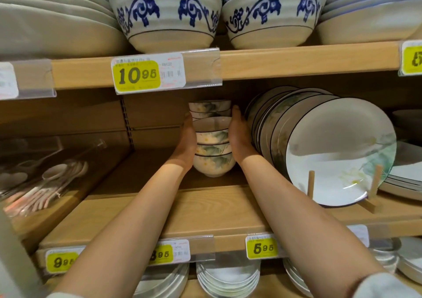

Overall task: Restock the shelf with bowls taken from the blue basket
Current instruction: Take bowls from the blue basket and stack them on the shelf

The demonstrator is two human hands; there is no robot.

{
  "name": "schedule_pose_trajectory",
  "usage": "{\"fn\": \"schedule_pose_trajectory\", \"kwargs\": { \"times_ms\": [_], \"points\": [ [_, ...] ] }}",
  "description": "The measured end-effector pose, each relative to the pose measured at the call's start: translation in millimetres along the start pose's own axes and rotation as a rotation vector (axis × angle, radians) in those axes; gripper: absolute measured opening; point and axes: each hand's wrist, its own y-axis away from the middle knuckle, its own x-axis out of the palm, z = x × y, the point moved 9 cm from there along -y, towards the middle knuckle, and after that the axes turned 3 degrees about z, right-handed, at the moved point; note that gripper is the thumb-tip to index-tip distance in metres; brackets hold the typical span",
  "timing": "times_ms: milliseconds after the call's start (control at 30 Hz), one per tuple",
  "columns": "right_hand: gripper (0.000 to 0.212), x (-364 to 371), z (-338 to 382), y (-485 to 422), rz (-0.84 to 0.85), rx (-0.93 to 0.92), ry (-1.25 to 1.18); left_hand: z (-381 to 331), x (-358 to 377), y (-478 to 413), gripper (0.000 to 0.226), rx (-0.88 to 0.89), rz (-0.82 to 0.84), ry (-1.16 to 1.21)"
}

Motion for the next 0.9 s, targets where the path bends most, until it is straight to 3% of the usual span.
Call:
{"fn": "schedule_pose_trajectory", "kwargs": {
  "times_ms": [533,700,900],
  "points": [
    [0.055,0,-17,-2,-0.053,0.068,-0.015,12,-4,-8,0.057,-0.05,-0.062,-0.008],
    [0.046,2,-14,2,-0.025,0.077,-0.015,15,-4,-10,0.055,-0.051,-0.055,0.001],
    [0.056,0,-5,15,-0.008,0.09,-0.033,5,-8,-3,0.055,-0.023,-0.04,-0.022]
  ]
}}
